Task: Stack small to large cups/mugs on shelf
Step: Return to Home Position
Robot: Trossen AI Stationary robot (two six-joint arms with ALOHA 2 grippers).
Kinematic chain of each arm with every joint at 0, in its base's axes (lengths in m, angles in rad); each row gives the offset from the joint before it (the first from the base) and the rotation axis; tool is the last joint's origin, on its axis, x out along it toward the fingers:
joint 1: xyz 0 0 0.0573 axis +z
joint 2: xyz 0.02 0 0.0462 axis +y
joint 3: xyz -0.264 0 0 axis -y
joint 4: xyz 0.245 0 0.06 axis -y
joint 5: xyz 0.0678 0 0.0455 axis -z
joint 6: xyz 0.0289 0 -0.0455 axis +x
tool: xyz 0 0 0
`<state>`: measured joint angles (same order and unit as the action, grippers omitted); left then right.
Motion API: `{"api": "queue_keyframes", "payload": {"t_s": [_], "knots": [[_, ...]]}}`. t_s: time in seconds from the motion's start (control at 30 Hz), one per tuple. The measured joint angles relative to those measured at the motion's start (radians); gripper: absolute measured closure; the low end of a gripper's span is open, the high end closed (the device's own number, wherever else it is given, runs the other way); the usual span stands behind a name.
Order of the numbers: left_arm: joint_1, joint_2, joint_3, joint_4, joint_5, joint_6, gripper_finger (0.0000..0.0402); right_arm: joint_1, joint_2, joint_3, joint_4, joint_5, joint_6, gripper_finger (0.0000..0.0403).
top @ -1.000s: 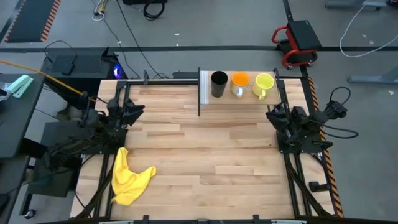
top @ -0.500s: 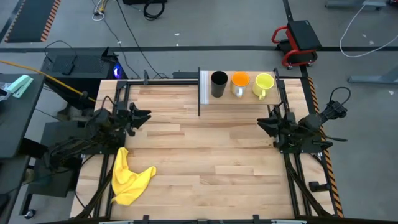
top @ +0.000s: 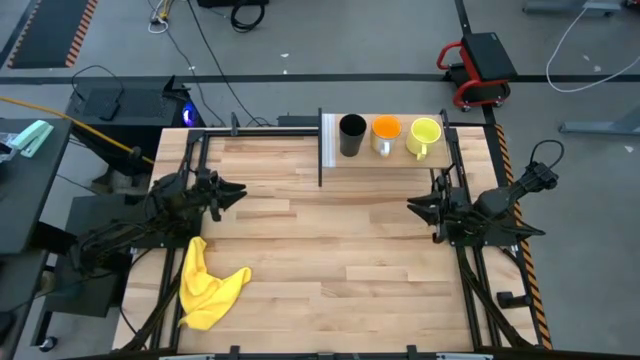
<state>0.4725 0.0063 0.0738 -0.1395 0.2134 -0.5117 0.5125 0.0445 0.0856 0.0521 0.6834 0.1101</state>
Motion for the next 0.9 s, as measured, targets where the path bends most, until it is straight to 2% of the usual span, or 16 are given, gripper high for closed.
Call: {"api": "queue_keyframes", "payload": {"t_s": [0.9], "knots": [[0.0, 0.0, -0.002, 0.012, 0.0, 0.0, 0.0239, 0.0, 0.0, 0.0, 0.002, -0.001, 0.002, 0.0316]]}}
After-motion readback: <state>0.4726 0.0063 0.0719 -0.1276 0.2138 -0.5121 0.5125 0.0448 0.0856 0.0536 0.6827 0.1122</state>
